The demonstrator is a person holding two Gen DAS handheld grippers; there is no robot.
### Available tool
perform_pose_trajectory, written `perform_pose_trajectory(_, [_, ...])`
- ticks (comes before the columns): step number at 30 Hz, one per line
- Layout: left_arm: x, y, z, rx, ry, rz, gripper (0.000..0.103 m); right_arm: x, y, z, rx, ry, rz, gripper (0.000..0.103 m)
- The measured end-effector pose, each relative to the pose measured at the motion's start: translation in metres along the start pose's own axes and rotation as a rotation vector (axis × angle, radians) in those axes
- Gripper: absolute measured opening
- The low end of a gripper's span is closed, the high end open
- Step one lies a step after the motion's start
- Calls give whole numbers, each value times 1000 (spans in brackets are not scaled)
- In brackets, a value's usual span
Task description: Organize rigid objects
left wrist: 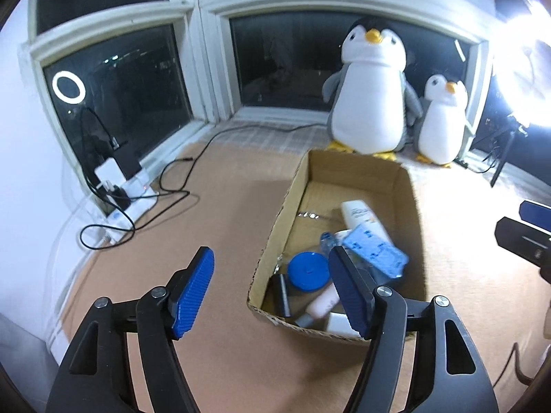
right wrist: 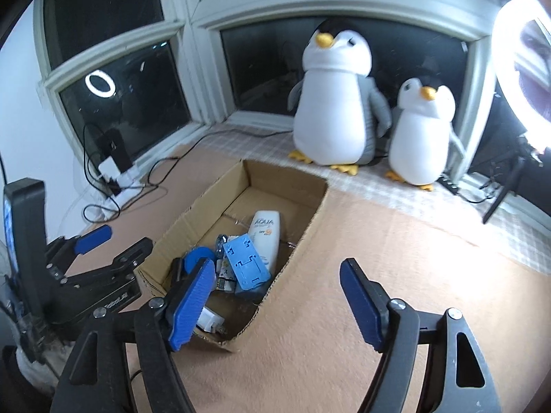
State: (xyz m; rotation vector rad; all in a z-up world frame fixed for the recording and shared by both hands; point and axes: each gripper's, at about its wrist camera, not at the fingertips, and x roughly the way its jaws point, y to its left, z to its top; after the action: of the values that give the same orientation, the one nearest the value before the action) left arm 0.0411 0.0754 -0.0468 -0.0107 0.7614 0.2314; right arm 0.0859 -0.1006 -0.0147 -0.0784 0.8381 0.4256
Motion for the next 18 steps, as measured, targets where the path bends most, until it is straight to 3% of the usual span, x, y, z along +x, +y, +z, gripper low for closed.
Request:
perform_pose_trajectory(4, [-21, -3, 0, -1, -21, -14, 78, -19, 1, -3, 21, -20, -23, 74])
perform_pose_trajectory(18, [-64, -13, -3, 16, -74, -37, 81, -58, 6, -21, 43, -68, -73, 80])
